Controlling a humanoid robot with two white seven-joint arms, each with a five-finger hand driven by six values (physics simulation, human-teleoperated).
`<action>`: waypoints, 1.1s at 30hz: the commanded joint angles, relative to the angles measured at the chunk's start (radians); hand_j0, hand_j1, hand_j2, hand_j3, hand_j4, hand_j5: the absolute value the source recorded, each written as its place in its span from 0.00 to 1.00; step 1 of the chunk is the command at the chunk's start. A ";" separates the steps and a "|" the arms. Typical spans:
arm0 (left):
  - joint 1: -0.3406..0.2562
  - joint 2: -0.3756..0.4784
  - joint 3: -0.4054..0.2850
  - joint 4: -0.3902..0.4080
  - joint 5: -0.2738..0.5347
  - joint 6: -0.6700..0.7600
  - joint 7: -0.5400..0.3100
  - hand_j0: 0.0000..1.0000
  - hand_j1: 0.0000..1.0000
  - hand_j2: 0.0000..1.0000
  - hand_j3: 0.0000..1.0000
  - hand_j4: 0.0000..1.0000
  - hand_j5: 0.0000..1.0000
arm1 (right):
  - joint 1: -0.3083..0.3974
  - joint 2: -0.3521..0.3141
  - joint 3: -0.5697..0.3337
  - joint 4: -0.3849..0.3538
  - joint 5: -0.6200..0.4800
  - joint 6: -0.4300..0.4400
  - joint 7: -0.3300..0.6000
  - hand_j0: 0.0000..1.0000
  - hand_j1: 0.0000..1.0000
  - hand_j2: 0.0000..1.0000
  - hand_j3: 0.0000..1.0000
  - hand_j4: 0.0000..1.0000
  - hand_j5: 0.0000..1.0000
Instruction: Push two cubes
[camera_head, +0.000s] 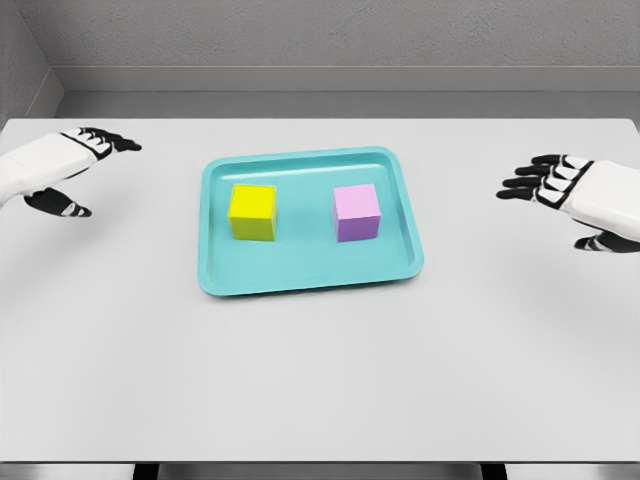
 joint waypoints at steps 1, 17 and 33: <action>0.000 0.002 -0.002 -0.001 -0.003 0.002 -0.006 1.00 1.00 1.00 1.00 1.00 1.00 | 0.000 -0.022 0.005 -0.002 -0.006 0.002 -0.005 1.00 1.00 1.00 1.00 1.00 1.00; -0.153 -0.055 -0.175 0.002 -0.142 0.002 -0.026 0.74 0.74 0.74 0.74 0.74 0.74 | -0.409 0.113 0.259 0.020 -0.001 0.002 0.344 0.99 0.99 0.99 0.99 0.99 0.99; -0.140 -0.039 -0.225 -0.096 -0.133 0.002 -0.027 0.72 0.72 0.72 0.72 0.72 0.72 | -0.847 0.340 0.657 0.247 0.069 0.002 0.344 0.93 0.93 0.93 0.93 0.93 0.93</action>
